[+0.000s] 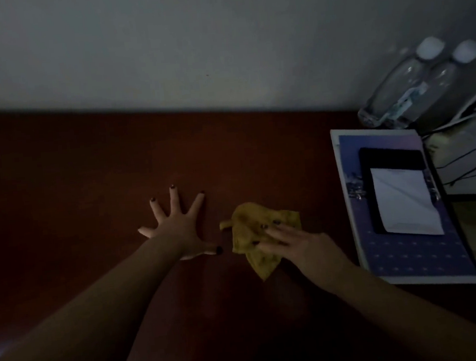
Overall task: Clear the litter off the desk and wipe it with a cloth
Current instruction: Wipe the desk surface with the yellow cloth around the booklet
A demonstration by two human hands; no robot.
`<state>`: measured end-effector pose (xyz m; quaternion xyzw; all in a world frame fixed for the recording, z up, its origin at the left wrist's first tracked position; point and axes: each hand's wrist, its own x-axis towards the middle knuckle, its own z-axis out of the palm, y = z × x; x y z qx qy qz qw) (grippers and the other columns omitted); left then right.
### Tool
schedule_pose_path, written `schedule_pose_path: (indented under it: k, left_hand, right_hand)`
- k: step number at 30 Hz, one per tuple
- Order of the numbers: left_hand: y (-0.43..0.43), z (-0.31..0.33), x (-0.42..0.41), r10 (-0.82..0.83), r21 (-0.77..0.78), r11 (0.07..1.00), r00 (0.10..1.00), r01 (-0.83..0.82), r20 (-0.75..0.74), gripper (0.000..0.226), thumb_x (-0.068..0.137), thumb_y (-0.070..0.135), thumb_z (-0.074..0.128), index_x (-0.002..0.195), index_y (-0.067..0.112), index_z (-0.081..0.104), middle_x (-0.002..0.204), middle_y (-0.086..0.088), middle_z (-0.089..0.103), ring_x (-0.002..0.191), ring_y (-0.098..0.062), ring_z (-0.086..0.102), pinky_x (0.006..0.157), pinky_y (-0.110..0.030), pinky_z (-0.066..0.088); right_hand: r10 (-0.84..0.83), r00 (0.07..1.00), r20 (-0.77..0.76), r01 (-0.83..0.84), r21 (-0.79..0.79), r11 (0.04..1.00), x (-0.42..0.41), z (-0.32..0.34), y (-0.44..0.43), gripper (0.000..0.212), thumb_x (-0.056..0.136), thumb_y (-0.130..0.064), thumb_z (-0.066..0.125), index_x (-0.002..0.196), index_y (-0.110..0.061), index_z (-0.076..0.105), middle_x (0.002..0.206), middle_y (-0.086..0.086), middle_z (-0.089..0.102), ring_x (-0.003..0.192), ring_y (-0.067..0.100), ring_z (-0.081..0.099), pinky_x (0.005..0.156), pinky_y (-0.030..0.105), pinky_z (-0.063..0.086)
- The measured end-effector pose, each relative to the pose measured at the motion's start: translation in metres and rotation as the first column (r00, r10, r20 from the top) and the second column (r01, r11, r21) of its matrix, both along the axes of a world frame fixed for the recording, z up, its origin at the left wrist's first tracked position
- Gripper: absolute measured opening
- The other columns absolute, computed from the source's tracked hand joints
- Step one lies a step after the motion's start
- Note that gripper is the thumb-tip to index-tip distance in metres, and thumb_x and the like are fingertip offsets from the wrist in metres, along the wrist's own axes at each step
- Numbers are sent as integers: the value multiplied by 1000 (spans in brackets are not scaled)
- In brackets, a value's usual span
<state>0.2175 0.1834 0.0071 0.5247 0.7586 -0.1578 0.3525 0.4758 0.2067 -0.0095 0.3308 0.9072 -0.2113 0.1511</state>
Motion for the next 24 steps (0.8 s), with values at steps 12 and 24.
schedule_pose_path:
  k: [12, 24]
  left_hand:
    - [2, -14, 1, 74, -59, 996, 997, -73, 13, 135, 57, 57, 80, 129, 54, -35, 138, -3, -52, 130, -48, -36, 99, -76, 16]
    - [3, -7, 6, 52, -76, 996, 999, -51, 10, 136, 58, 56, 79, 132, 51, -35, 139, -5, -52, 129, -50, -36, 99, -77, 16]
  right_hand:
    - [-364, 931, -20, 362, 184, 914, -73, -1, 181, 60, 95, -8, 27, 142, -45, 28, 157, -7, 18, 142, 24, 21, 108, 46, 32]
    - [-208, 977, -50, 214, 215, 953, -65, 1, 122, 59, 93, -10, 35, 142, -43, 32, 154, -9, 26, 139, 15, 29, 98, 38, 41]
